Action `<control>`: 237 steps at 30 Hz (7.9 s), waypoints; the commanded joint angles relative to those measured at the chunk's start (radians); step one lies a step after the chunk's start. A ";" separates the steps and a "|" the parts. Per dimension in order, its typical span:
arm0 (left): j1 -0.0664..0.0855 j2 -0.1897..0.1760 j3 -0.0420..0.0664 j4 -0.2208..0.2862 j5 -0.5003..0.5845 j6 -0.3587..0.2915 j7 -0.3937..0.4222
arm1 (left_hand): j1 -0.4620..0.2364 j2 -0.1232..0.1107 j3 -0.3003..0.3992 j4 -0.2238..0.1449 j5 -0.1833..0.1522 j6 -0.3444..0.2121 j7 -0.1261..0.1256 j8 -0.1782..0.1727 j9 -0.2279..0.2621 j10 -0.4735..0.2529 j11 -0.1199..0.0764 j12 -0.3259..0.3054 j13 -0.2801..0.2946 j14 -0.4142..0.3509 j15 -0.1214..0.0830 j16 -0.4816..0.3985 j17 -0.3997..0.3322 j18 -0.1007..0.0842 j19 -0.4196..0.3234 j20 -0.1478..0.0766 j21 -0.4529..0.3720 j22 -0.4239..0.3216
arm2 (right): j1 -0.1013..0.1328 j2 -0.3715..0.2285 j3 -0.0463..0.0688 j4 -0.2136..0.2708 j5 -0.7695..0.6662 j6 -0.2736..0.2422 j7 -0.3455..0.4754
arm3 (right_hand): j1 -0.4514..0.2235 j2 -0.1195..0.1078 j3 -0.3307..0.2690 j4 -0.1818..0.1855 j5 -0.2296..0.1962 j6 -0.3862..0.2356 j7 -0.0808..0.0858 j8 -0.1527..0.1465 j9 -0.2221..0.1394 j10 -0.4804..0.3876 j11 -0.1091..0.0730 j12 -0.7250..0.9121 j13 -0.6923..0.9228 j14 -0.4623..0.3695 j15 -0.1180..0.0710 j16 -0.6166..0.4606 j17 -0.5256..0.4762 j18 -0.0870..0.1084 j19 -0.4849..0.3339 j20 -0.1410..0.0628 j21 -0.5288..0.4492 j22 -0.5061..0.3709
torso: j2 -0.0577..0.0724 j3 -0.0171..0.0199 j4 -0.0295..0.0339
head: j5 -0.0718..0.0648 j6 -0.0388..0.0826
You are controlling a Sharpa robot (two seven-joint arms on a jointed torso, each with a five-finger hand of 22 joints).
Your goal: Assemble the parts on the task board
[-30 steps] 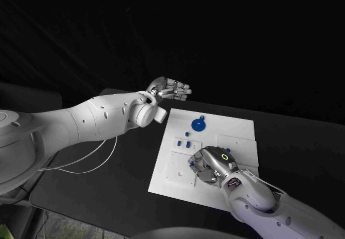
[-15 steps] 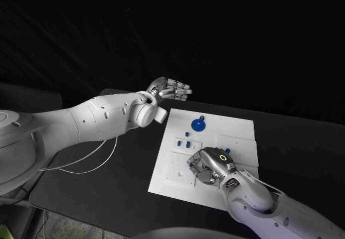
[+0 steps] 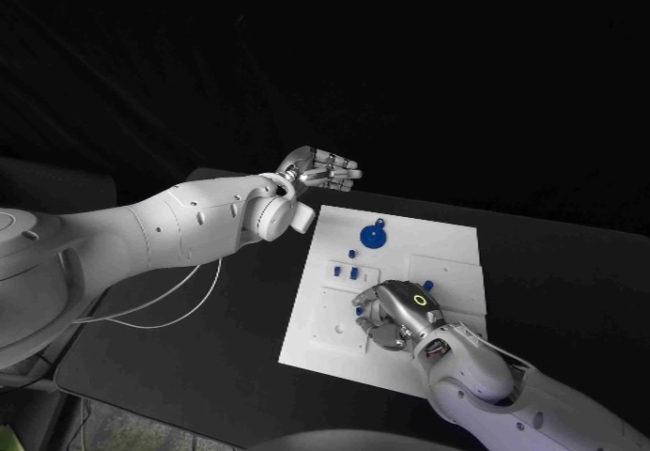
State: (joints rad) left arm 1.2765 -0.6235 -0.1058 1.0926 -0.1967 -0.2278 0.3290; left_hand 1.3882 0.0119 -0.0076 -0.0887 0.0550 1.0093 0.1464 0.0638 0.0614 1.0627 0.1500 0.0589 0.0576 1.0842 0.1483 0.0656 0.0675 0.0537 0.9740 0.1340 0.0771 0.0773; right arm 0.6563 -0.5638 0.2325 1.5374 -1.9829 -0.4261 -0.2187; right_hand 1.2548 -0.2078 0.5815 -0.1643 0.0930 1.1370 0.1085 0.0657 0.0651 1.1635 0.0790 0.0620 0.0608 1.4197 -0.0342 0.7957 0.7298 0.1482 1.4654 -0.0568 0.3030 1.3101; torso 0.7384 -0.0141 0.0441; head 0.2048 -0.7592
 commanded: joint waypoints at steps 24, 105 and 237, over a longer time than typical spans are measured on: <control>0.001 -0.012 0.001 0.003 0.005 0.019 0.000 | 0.000 0.001 -0.007 0.002 -0.006 -0.001 0.006 -0.001 0.001 -0.009 0.003 0.002 0.001 -0.008 0.000 -0.004 -0.001 -0.001 0.001 0.000 0.002 -0.002 | -0.002 -0.082 0.050 0.123 0.114 -0.012 -0.009 | 0.044 -0.008 -0.118 0.029 0.042 -0.046 -0.007 -0.003 -0.002 -0.016 0.002 0.002 -0.003 0.003 0.009 0.024 -0.054 0.025 0.041 0.014 -0.045 -0.059 | -0.001 -0.0004 -0.0033 | -0.031 0.023; 0.001 -0.022 0.000 -0.007 0.005 0.028 -0.010 | 0.000 0.003 -0.009 0.007 -0.006 -0.001 0.006 -0.001 0.001 -0.009 0.002 0.002 0.001 -0.007 -0.001 -0.004 -0.001 -0.001 0.002 0.000 0.002 -0.002 | 0.026 -0.148 0.217 0.054 -0.005 0.367 -0.139 | 0.054 0.079 0.002 0.018 -0.045 0.114 -0.028 0.005 0.006 0.183 -0.058 0.003 0.002 0.011 -0.031 0.025 -0.044 -0.030 0.042 -0.030 0.045 -0.052 | -0.005 -0.0013 -0.0084 | -0.049 0.016; -0.004 0.031 0.000 -0.051 0.005 0.046 -0.027 | -0.002 0.006 -0.013 0.009 -0.006 -0.009 0.007 -0.001 0.001 -0.013 0.004 0.002 0.001 -0.012 0.001 -0.004 -0.001 -0.001 -0.001 0.001 0.001 -0.002 | 0.121 0.057 -0.100 0.104 -0.070 0.356 -0.142 | 0.006 0.103 0.047 -0.057 -0.044 0.152 -0.036 -0.001 0.006 0.219 -0.067 0.000 0.002 0.021 -0.040 0.008 -0.033 -0.036 0.041 -0.040 0.124 0.006 | -0.010 -0.0043 -0.0069 | -0.001 -0.011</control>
State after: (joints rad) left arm 1.2721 -0.5935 -0.1069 1.0400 -0.1967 -0.1960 0.2981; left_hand 1.3881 0.0120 -0.0173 -0.0790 0.0550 1.0057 0.1501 0.0638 0.0614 1.0592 0.1535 0.0589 0.0576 1.0772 0.1483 0.0656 0.0675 0.0537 0.9741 0.1340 0.0771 0.0769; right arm 0.7808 -0.5085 0.1355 1.6418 -2.0331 -0.1044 -0.3542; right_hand 1.2608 -0.1162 0.6279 -0.2209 0.0454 1.2830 0.0724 0.0593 0.0654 1.3771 0.0126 0.0569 0.0641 1.4401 -0.0694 0.8074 0.6958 0.0929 1.4666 -0.0924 0.4296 1.3079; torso 0.7281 -0.0190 0.0369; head 0.2036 -0.7701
